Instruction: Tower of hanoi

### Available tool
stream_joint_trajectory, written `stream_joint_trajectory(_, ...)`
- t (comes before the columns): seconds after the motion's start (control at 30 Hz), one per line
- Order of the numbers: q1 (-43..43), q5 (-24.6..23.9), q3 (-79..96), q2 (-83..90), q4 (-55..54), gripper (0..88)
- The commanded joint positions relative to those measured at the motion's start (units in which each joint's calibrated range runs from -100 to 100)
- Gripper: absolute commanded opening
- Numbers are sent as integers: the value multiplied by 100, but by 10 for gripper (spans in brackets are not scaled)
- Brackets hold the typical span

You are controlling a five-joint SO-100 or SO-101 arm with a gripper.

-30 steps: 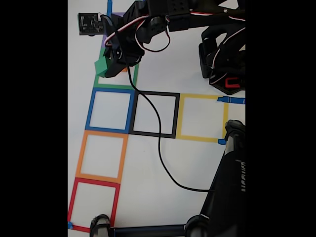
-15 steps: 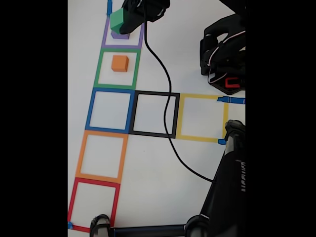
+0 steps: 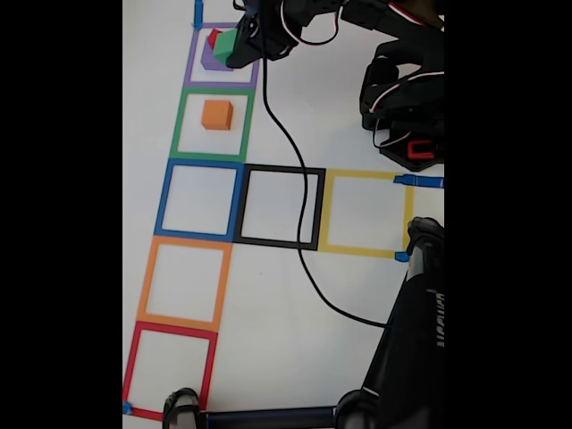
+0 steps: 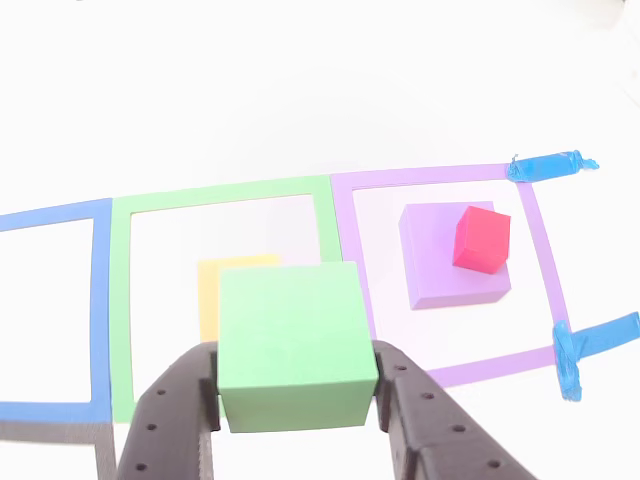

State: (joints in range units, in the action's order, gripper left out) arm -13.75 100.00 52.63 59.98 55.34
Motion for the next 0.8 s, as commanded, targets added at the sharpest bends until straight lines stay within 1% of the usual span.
stream_joint_trajectory(0.0, 33, 0, 1118, 53, -1939, 78)
stream_joint_trajectory(0.1, 157, 0, 1728, -189, -2935, 78)
stream_joint_trajectory(0.2, 253, 0, 2337, -576, -4158, 78)
stream_joint_trajectory(0.27, 292, 0, 2582, -851, -4732, 78)
stream_joint_trajectory(0.5, 503, 0, 3037, -1893, -6368, 79)
stream_joint_trajectory(0.77, 464, 0, 3246, -3483, -8328, 81)
